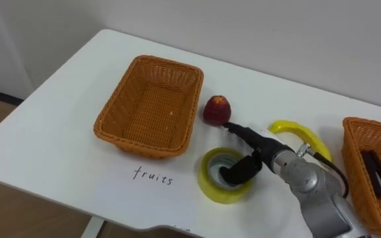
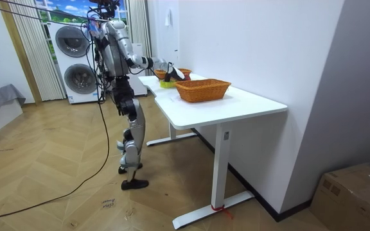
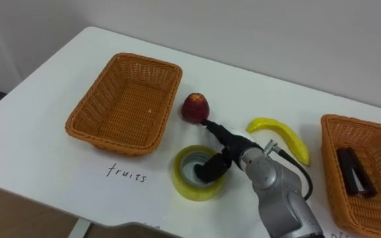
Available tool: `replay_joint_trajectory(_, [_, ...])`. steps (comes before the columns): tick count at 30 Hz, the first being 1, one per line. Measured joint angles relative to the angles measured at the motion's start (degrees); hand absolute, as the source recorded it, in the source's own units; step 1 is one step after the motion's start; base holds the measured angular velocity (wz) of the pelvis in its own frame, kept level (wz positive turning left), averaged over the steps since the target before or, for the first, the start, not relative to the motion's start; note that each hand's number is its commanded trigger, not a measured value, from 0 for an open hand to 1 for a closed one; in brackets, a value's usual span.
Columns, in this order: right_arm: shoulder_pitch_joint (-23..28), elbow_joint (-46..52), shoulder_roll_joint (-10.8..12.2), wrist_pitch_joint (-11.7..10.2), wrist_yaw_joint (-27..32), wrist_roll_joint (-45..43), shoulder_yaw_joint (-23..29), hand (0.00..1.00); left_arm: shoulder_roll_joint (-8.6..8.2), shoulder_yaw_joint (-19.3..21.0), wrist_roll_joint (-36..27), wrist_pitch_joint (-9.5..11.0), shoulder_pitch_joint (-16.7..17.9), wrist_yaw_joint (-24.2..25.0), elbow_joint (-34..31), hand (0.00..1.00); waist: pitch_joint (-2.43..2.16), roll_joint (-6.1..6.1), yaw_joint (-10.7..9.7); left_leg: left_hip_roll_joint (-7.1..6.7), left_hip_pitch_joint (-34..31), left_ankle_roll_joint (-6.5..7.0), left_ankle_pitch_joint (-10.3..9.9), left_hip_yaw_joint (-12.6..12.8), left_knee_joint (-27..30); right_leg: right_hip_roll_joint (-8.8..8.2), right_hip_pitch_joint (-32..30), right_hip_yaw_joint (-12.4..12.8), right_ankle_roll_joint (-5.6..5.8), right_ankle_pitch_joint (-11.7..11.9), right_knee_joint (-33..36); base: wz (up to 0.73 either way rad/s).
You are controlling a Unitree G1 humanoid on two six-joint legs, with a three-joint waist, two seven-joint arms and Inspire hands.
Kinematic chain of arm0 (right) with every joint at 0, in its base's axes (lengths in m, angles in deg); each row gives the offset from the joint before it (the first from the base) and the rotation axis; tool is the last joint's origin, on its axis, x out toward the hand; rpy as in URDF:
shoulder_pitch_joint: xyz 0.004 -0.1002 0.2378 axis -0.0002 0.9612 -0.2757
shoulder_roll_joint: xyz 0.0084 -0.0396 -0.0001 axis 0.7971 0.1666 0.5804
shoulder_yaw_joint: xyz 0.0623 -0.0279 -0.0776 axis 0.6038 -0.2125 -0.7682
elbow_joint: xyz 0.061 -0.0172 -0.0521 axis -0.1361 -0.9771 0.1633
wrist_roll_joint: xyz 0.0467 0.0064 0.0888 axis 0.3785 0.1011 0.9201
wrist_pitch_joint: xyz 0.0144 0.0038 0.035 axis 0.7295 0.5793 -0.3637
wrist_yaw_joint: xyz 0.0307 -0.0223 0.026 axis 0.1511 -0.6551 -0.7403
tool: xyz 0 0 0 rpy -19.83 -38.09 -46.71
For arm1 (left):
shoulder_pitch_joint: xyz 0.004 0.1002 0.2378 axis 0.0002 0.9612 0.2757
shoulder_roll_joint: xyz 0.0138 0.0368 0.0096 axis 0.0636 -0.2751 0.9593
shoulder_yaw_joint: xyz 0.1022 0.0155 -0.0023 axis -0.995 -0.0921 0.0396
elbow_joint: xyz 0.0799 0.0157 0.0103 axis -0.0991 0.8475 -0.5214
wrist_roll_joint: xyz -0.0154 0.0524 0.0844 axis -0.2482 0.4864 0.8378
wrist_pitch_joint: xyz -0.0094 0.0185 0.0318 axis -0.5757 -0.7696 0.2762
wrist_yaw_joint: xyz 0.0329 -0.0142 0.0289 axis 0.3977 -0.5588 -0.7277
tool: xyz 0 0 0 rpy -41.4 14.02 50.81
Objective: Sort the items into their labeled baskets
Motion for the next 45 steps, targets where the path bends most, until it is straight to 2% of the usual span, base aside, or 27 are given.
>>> replay_joint_trajectory(5, [-0.5, 2.3, -0.8, 0.4, -0.1, -3.2, 0.1, 1.00, -0.09, 0.0, 0.0, 0.1, -0.2, -0.1, 0.3, 0.00, 0.00, 0.01, 0.0, 0.02, 0.1, 0.00, 0.0, 0.3, -0.2, 0.04, -0.1, 0.3, 0.00, 0.0, 0.0, 0.00])
replay_joint_trajectory(14, [-0.7, 3.0, -1.9, 0.4, -3.9, -3.4, -0.1, 1.00, -0.06, 0.0, 0.0, 1.2, -2.5, -0.6, 6.3, 0.00, 0.00, -0.01, 0.2, 0.00, 0.9, 0.03, 0.0, 0.6, -1.2, 0.05, 0.0, 1.0, 0.00, 0.0, 0.0, -0.03])
replay_joint_trajectory(21, [-0.7, 4.5, -2.2, 1.2, -7.6, -3.1, -0.1, 1.00, -0.09, 0.0, 0.1, 1.2, -2.8, -0.5, 6.4, 0.00, 0.04, -0.03, 0.2, 0.00, 1.0, 0.04, 0.0, 0.5, -1.3, 0.05, 0.0, 1.2, 0.01, 0.0, 0.0, 0.00])
replay_joint_trajectory(34, [-0.8, 5.8, -2.4, 1.7, -10.7, -3.3, -0.1, 1.00, -0.09, 0.0, 0.0, 1.6, -3.7, -0.3, 6.3, 0.00, 0.09, 0.06, 0.1, 0.01, 0.8, 0.04, 0.0, 0.7, -1.1, 0.04, -0.2, 1.5, 0.01, 0.0, 0.0, 0.00])
replay_joint_trajectory(41, [-0.9, 6.0, -2.3, 1.6, -10.6, -3.7, -0.2, 1.00, -0.01, 0.0, -0.1, 2.8, -4.0, -0.4, 5.5, 0.00, 0.19, 0.20, 1.4, 0.11, 1.6, 0.11, 0.1, 2.5, -2.0, 0.10, -0.6, 2.8, 0.06, 0.0, 0.1, -0.14])
replay_joint_trajectory(45, [-0.9, 6.1, -2.6, 1.6, -10.5, -2.4, -0.1, 1.00, -0.01, 0.1, -0.2, 2.8, -4.3, -0.4, 5.5, 0.00, 0.17, 0.17, 1.4, 0.15, 1.7, 0.16, 0.1, 2.9, -2.4, 0.11, -0.8, 3.1, 0.12, 0.1, 0.0, -0.04])
